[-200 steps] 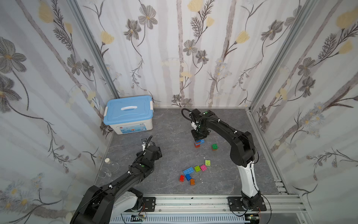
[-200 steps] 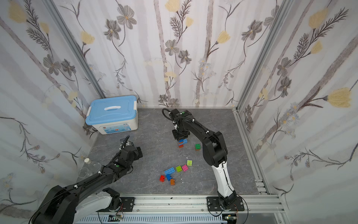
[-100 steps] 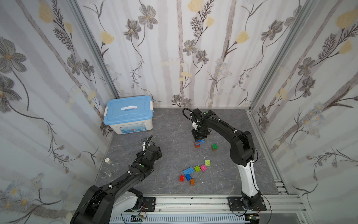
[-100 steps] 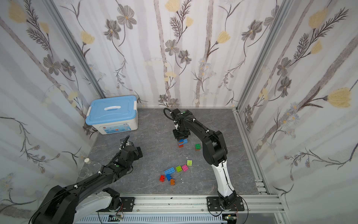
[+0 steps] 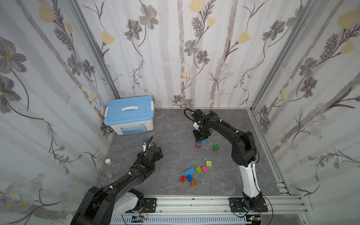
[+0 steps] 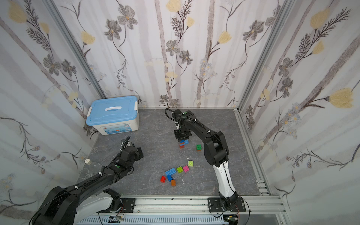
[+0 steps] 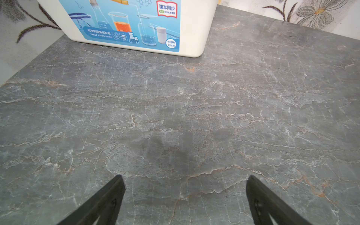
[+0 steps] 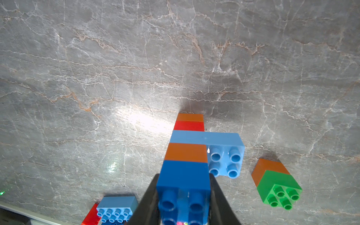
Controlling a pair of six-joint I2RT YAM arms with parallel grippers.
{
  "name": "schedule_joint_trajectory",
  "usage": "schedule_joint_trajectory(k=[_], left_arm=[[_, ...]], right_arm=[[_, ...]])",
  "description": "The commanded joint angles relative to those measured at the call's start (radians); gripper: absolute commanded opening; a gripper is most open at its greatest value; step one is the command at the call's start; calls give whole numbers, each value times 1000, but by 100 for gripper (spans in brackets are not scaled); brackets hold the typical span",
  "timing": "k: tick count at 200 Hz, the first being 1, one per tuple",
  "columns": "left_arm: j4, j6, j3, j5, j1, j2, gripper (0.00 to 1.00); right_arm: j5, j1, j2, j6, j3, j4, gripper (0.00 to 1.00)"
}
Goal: Assemble the letter h with lego
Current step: Assemble the lego brick with the lego brick.
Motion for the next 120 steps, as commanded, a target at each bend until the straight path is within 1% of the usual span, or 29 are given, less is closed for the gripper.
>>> schedule_joint_trajectory(k=[1,19,34,64,101,120], left_arm=[[8,-4,3,-15,2,-3,100],[8,-4,1,-15,1,-4,100],[8,-4,1,-15,2,-3,100],[8,-4,3,-14,1,-3,100],[8,-5,3,-15,1,-4,100],[10,-4,3,-14,2,-4,100]], right_arm=[[22,0,181,26,-57,32,18],[16,-1,196,29,-59,36,16],[15,0,176,29,-59,31,16],[55,-1,63,32,-52,12,15],[106,-10,-110,47,-40,-18,14],[95,-19,-164,66,-67,-21,14]])
